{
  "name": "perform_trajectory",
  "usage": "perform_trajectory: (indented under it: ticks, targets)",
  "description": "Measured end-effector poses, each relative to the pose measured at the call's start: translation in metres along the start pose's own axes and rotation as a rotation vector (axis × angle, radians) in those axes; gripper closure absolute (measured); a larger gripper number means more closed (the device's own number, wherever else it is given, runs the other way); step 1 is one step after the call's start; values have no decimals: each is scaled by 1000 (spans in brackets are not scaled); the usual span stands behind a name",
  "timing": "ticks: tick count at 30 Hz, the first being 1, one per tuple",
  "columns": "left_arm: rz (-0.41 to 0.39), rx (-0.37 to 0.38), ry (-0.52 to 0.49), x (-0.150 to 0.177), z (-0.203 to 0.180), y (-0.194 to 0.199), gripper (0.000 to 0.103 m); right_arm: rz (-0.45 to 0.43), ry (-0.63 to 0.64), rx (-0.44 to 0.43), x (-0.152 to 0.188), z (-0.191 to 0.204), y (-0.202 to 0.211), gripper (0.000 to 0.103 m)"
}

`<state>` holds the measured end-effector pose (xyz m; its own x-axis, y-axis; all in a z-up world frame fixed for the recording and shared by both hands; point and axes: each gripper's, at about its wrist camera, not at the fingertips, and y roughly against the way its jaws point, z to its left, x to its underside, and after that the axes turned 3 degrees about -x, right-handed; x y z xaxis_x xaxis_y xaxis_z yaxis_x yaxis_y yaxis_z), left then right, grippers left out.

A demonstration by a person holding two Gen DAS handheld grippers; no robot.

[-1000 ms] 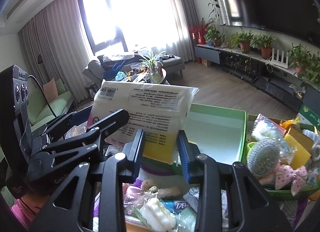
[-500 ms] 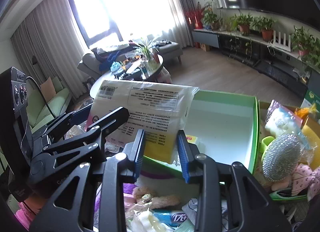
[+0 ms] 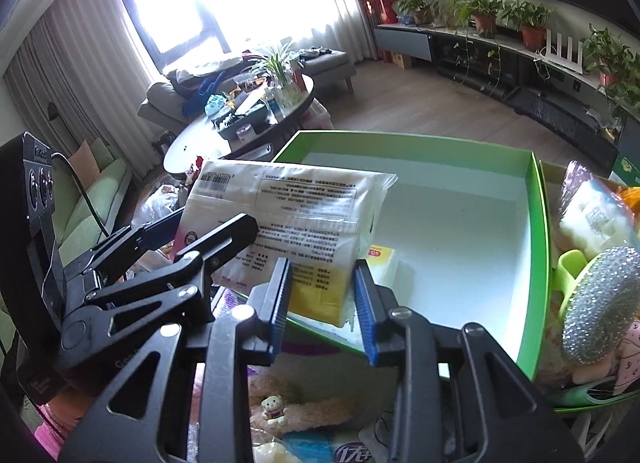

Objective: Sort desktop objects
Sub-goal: 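Lower the white pack into the empty green box with both grippers, then open both grippers to release the white pack inside the box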

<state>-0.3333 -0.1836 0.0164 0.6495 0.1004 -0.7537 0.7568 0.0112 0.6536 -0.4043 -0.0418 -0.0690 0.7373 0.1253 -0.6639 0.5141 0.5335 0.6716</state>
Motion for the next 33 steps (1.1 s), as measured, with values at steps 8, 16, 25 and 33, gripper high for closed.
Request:
perform_trajectory:
  ticks: [8,16,25,33]
  targets:
    - [48,-1,12,8,7,-18,41,60,-7,20,5,-2,-18,71]
    - [78,-24,7,12,7,-27,41,97,4,51,7,-3,-27,70]
    - [50,-34,-6,9,7,-14,41,92,24,52,7,1,-22,71]
    - [-3,-39,-12,0,2,14,41,46,47,52,2,13,1,71]
